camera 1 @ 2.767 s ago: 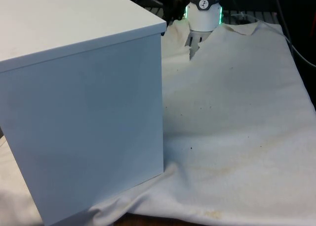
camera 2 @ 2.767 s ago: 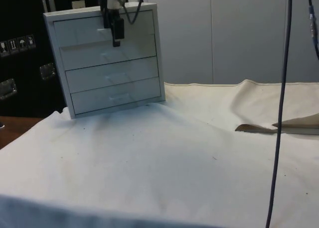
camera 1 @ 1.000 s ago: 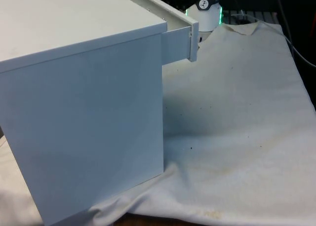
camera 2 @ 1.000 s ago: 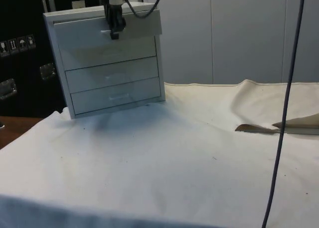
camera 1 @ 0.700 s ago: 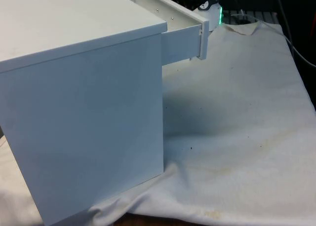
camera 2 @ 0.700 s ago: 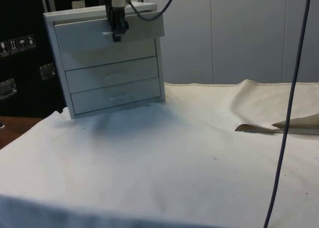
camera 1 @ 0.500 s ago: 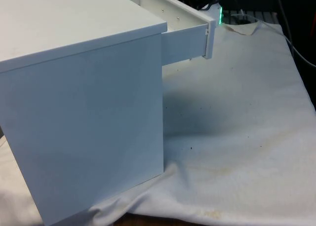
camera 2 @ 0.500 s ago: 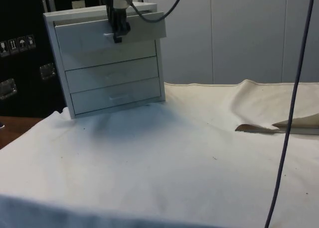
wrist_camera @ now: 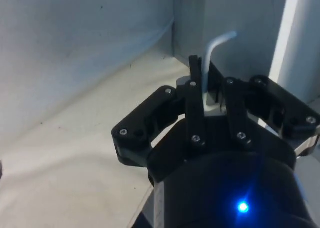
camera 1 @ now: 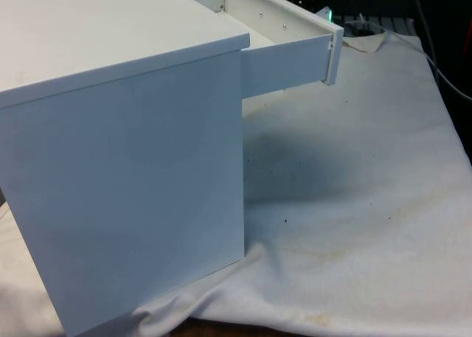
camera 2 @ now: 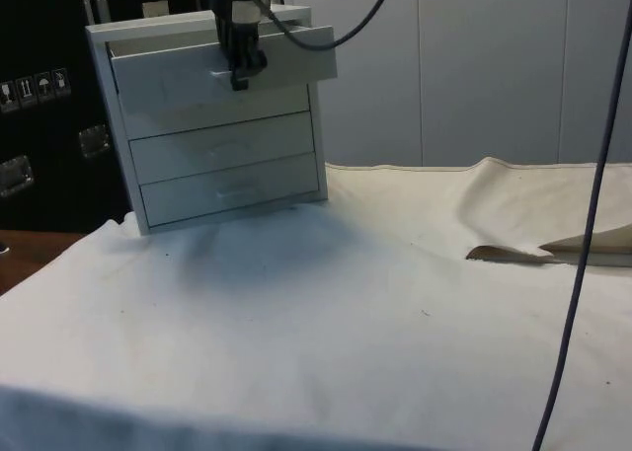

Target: Open the drawer, then close it.

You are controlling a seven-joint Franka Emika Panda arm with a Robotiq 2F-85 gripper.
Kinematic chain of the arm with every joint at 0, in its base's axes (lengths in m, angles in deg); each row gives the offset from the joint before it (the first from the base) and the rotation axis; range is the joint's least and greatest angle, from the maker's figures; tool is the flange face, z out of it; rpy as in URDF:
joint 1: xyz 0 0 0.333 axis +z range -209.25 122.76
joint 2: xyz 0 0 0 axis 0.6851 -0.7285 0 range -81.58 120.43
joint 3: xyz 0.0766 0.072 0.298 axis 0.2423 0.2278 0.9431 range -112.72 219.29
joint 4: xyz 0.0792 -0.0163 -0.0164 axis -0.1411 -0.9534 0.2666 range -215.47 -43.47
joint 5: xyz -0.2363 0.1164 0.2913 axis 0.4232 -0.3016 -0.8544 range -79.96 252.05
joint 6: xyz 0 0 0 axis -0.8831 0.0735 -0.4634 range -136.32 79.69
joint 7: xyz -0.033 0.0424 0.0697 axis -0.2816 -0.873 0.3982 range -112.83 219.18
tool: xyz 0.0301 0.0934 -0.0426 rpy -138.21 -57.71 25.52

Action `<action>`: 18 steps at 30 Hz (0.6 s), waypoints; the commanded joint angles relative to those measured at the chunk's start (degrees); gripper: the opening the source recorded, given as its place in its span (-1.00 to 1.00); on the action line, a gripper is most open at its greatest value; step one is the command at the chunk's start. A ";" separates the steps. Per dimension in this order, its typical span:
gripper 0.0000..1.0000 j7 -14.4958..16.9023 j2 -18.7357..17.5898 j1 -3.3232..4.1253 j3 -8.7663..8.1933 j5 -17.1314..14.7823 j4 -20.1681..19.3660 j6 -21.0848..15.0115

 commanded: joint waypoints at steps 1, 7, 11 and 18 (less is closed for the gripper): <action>-1.00 -0.40 0.23 0.00 0.17 0.40 -0.29 0.06; -1.00 -3.50 1.83 0.29 1.83 3.38 -2.18 0.92; -1.00 -4.64 2.35 0.29 2.52 4.30 -2.92 1.20; -1.00 -7.05 2.23 0.00 3.27 6.13 -3.55 1.03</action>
